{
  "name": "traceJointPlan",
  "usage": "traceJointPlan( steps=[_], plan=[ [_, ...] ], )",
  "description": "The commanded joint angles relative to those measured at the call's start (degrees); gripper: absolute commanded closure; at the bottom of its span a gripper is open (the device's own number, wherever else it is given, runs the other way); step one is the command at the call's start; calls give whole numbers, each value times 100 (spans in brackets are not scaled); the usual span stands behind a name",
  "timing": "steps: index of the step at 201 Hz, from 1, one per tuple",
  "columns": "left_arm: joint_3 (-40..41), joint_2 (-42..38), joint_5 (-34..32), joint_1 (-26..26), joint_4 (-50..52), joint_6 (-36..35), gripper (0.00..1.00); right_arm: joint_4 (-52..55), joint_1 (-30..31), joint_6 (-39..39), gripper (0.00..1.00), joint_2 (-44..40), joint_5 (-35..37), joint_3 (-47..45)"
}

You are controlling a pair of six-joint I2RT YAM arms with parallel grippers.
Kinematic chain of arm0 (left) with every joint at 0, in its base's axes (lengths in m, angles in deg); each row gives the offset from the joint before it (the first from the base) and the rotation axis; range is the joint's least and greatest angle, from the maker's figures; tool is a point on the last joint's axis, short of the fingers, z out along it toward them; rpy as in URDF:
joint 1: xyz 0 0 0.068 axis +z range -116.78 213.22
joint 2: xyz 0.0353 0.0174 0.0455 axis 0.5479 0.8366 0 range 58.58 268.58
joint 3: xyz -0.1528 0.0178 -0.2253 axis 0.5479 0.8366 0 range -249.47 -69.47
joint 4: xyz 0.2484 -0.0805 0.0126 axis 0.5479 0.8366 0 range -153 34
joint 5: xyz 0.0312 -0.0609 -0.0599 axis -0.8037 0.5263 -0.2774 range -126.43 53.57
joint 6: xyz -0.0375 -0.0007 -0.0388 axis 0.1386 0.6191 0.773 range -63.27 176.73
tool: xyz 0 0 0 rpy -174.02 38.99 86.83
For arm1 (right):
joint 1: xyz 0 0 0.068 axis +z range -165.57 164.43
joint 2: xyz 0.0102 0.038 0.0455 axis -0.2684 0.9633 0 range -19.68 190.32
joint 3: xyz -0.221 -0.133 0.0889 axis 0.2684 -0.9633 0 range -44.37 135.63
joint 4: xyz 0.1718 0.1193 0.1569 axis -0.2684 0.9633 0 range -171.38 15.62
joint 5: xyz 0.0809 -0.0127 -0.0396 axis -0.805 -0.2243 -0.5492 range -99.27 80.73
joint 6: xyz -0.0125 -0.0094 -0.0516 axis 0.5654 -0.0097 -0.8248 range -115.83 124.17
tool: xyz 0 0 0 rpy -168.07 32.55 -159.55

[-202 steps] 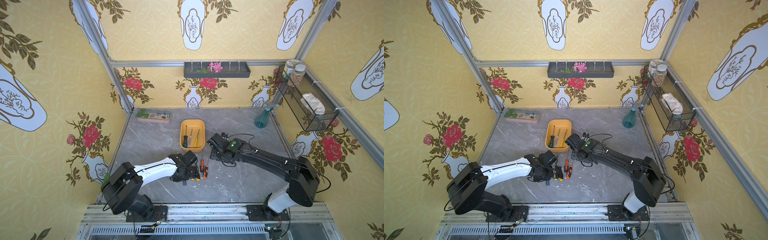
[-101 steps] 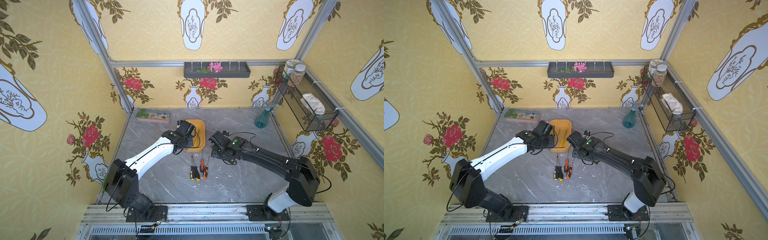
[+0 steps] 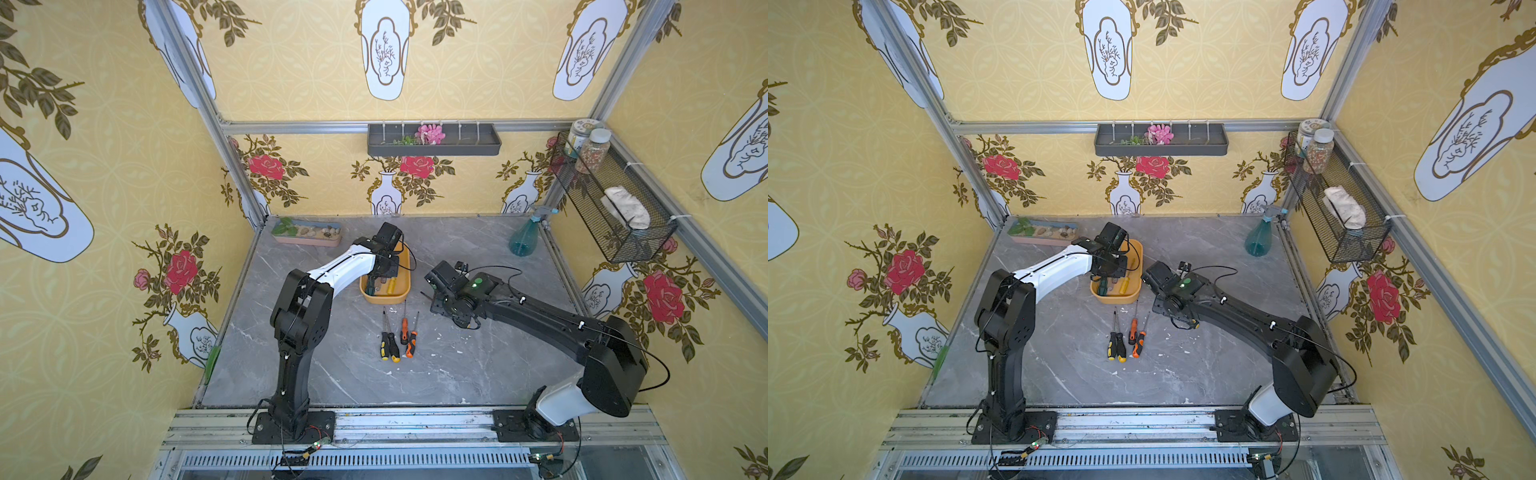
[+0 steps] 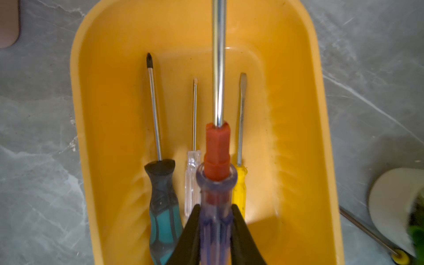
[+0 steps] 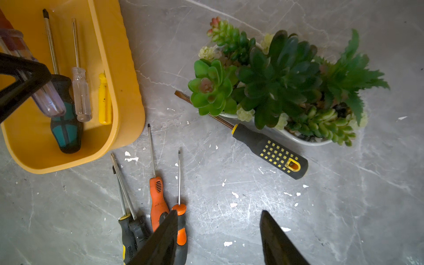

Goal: Put the screwdriver on the desktop into the storage box
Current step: Place the screwdriver in the storage box, then pick up the screwdriver from the center of the board.

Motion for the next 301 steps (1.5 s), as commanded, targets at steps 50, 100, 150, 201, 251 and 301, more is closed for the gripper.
traceJointPlan(
  steps=[50, 100, 150, 201, 251, 301],
  plan=[
    [7, 488, 235, 12, 42, -44, 76, 9, -21, 180, 43, -19, 158, -7],
    [-36, 443, 267, 88, -6, 57, 56, 18, -19, 141, 42, 69, 145, 66],
    [72, -577, 255, 101, -257, 505, 55, 96, 34, -12, 42, 296, 63, 287],
    [1986, -2745, 510, 101, -1397, 2035, 56, 328, 753, -30, 44, 1030, -485, 709],
    [4000, -4231, 733, 97, -1984, 3643, 57, 300, 1208, 93, 48, 1232, -1000, 406],
    [4980, -4753, 964, 100, -2031, 4316, 57, 114, 1074, -233, 52, 1687, -883, 916]
  ],
)
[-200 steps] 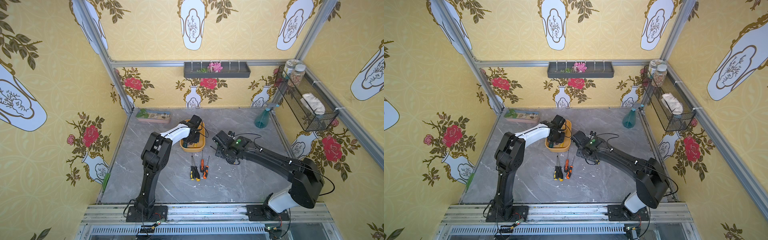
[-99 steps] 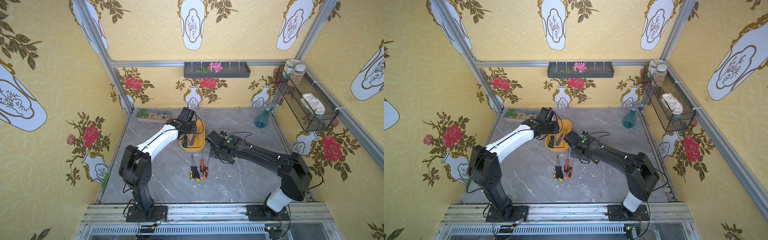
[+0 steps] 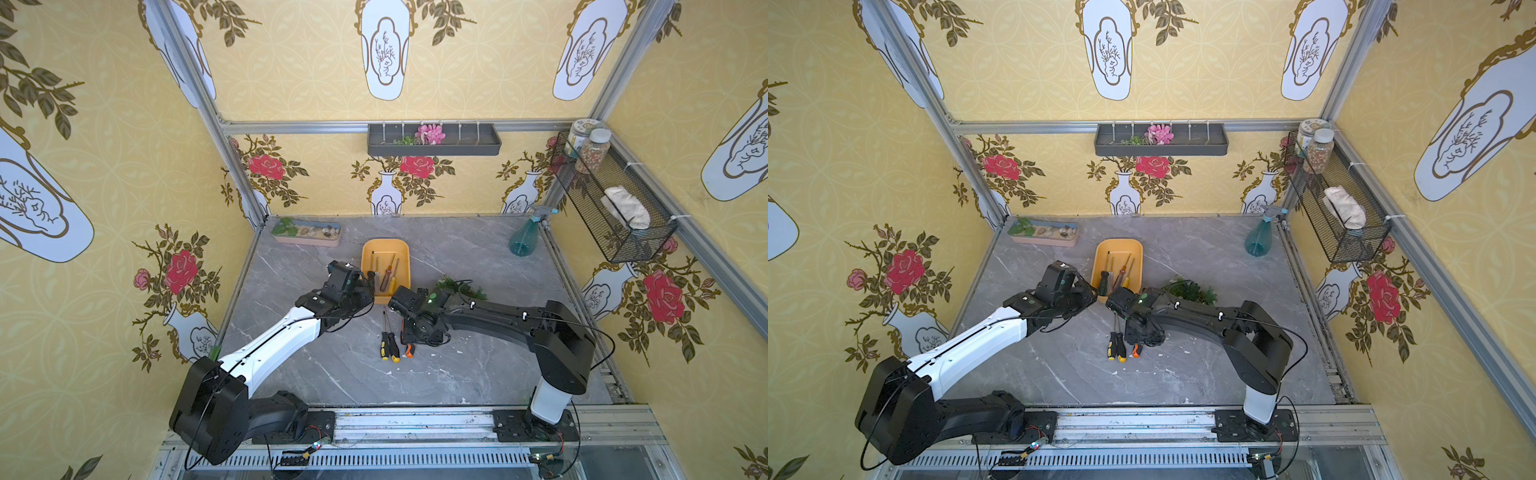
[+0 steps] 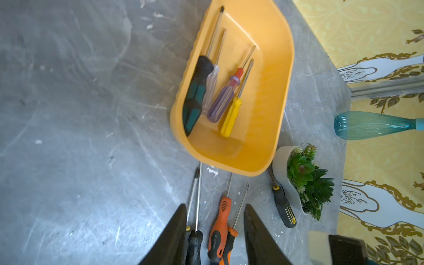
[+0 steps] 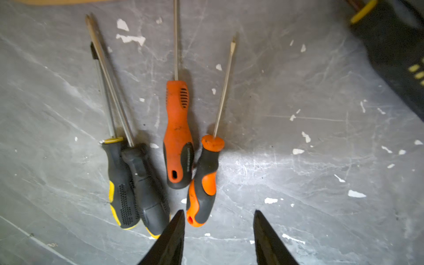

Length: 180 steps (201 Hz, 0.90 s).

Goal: Put the screwdriver on the desktop into the storage box
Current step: Pick up the screwdriver from the center of the board.

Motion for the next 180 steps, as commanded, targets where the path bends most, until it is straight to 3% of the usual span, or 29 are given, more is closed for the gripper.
traceJointPlan(
  steps=[1, 74, 180],
  plan=[
    [253, -143, 167, 4, -189, 500, 57, -148, -94, -216, 52, 207, 35, 234],
    [723, -304, 266, 3, -187, 1006, 58, -472, -325, -598, 59, 1089, -173, 809],
    [781, -359, 170, 5, -136, 1062, 58, -518, -355, -542, 70, 1637, 35, 1013]
  ],
)
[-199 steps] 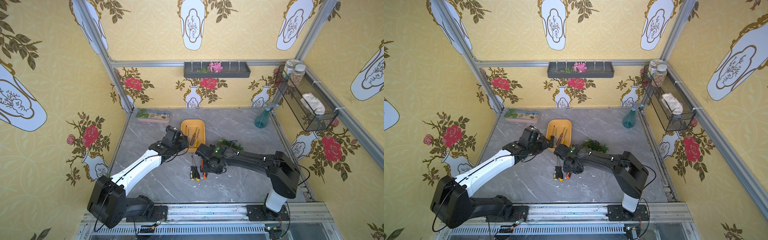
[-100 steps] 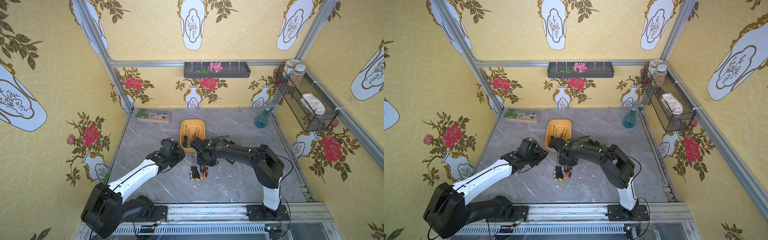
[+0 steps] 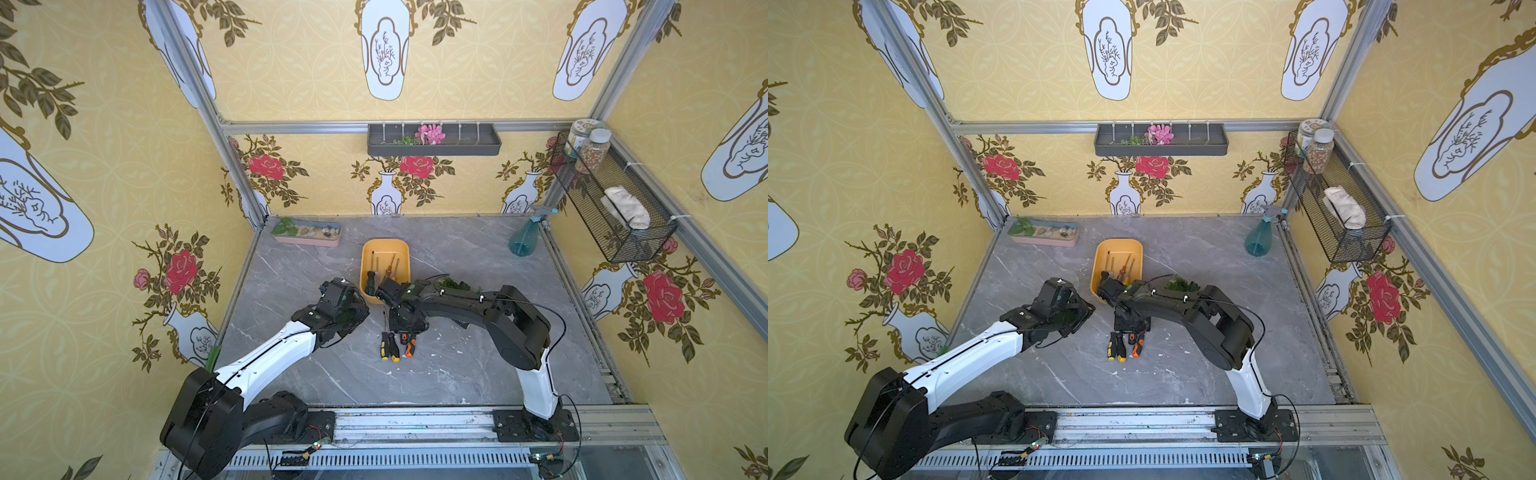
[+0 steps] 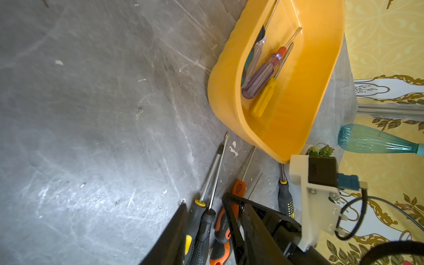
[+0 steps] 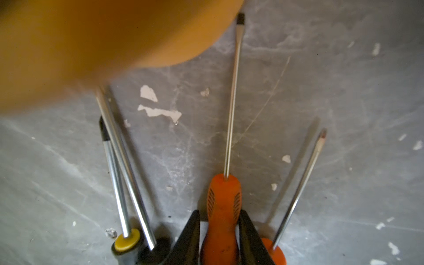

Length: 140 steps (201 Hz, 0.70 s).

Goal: Put the screwdriver on the desktop into the storage box
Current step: Pick up the screwdriver from the center of the board.

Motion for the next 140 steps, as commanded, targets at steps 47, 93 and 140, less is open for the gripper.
traceJointPlan(
  steps=[47, 93, 140],
  plan=[
    [34, -53, -58, 7, 39, 2, 58, 100, -77, -4, 73, 237, 308, 175],
    [35, -61, -76, 14, 52, -2, 58, 137, -66, 101, 79, 338, 326, 185],
    [38, -134, -122, 14, 117, -8, 58, 142, -24, 182, 85, 23, 367, 65]
  ],
)
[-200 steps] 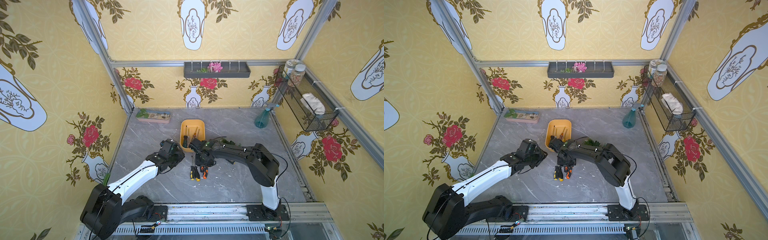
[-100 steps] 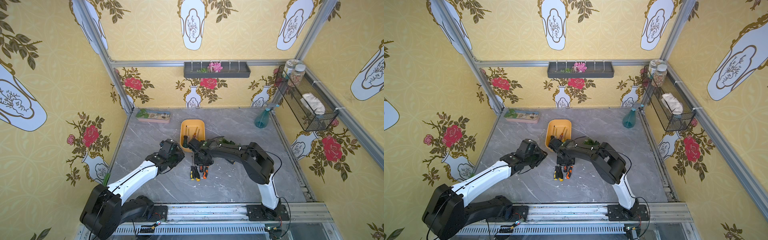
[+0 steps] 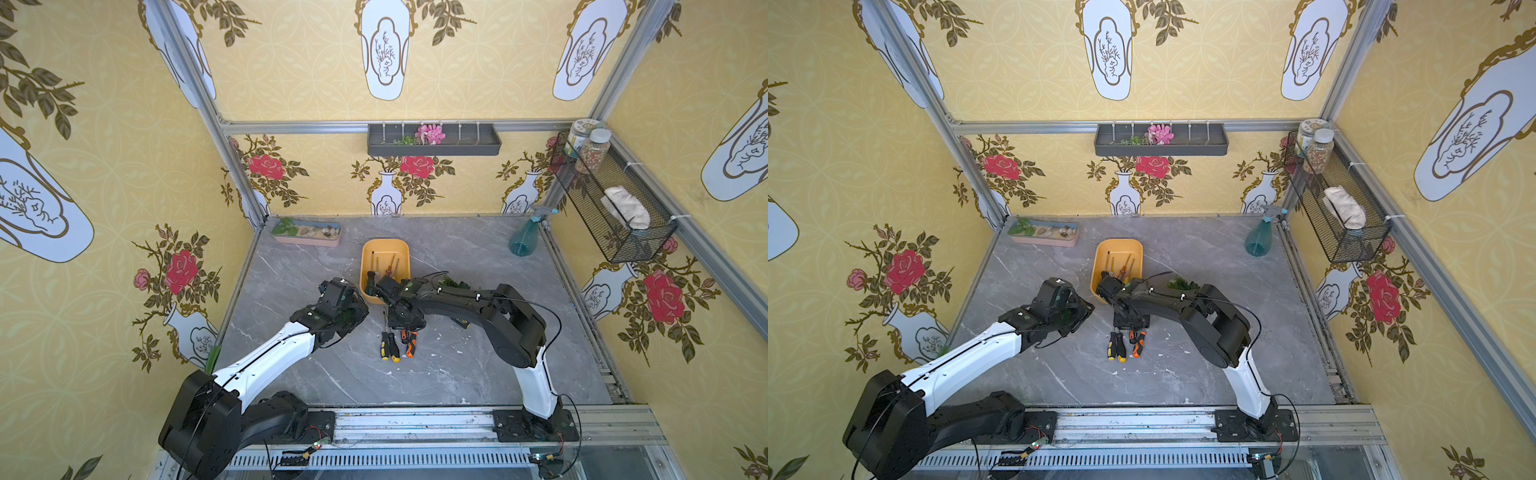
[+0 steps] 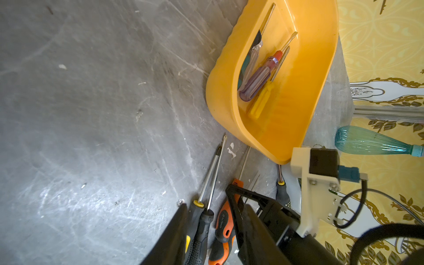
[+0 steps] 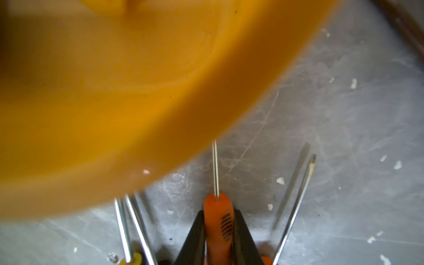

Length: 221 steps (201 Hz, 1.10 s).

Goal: Put the screwdriver on the desktop into the storage box
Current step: Pick up the screwdriver from the center of the board, then place the screwdriver in the storage box.

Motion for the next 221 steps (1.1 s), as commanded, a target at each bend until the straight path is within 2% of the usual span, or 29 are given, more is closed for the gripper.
traceJointPlan(
  steps=[1, 62, 95, 128, 180, 221],
  plan=[
    [41, -35, -58, 7, 104, -7, 58, 129, 22, 114, 86, -146, 71, -116],
    [140, -139, -131, 7, 166, 1, 58, -23, 84, 587, 89, -1306, -13, -729],
    [215, -126, -109, 16, 140, -7, 58, 98, 63, 548, 89, -1599, 94, -419],
    [313, -147, -57, 25, 118, -46, 58, 41, -110, 363, 89, -1208, 119, 344],
    [389, -139, 64, 42, 157, -269, 57, 1, -590, 140, 89, -51, 29, 1802],
    [329, -52, 76, 80, 227, -581, 57, 35, -887, -34, 89, 734, -129, 2582]
  ],
)
